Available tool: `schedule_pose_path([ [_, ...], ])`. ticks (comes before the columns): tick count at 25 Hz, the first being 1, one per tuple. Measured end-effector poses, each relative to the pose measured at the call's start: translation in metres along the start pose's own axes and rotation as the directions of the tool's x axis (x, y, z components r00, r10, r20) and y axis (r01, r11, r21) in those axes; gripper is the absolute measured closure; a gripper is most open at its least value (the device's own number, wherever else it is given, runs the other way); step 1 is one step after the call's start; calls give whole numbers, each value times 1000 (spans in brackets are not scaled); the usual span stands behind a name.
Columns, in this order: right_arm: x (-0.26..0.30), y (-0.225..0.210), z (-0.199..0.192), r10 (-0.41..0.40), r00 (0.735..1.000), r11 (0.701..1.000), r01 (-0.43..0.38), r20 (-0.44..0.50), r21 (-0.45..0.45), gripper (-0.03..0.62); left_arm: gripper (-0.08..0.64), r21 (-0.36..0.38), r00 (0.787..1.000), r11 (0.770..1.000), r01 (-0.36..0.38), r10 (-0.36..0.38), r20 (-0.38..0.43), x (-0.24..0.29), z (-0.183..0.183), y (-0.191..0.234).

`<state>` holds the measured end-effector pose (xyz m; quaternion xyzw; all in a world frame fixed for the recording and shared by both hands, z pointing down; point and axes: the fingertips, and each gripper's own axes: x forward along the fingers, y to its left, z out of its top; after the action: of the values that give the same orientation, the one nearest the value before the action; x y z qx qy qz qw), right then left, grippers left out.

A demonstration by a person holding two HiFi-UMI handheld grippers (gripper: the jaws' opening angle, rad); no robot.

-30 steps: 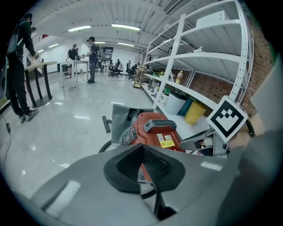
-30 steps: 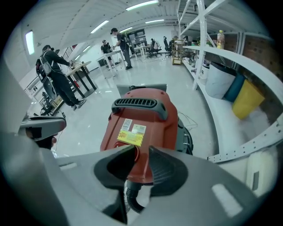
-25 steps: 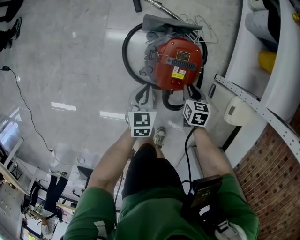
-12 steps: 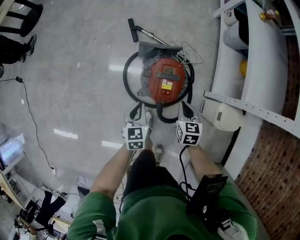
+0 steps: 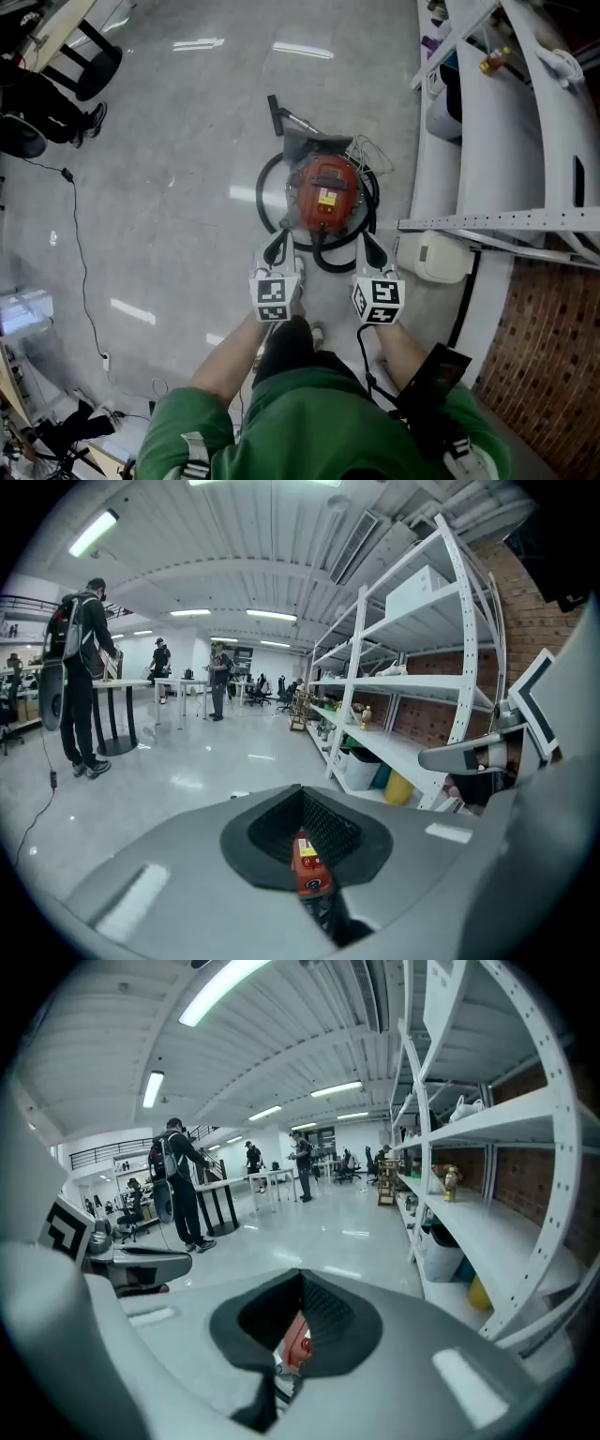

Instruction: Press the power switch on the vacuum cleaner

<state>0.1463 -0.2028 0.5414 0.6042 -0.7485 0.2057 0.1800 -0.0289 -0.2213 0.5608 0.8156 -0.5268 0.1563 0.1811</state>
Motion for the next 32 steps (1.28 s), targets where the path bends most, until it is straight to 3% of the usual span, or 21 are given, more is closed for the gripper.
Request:
schedule_pose_path([
  [7, -84, 19, 53, 36, 988, 999, -35, 151, -9, 589, 552, 9, 994, 1000, -3, 2, 105, -70, 45, -31],
  [15, -164, 42, 82, 69, 960, 998, -64, 271, -28, 589, 552, 22, 979, 999, -39, 34, 201, -151, 72, -49],
  [24, -255, 65, 80, 125, 925, 992, -106, 358, -71, 589, 552, 28, 958, 998, -51, 41, 283, -233, 83, -85],
  [32, -303, 72, 69, 127, 914, 992, -113, 385, -58, 589, 552, 23, 947, 1000, -13, 5, 321, -276, 91, -107],
])
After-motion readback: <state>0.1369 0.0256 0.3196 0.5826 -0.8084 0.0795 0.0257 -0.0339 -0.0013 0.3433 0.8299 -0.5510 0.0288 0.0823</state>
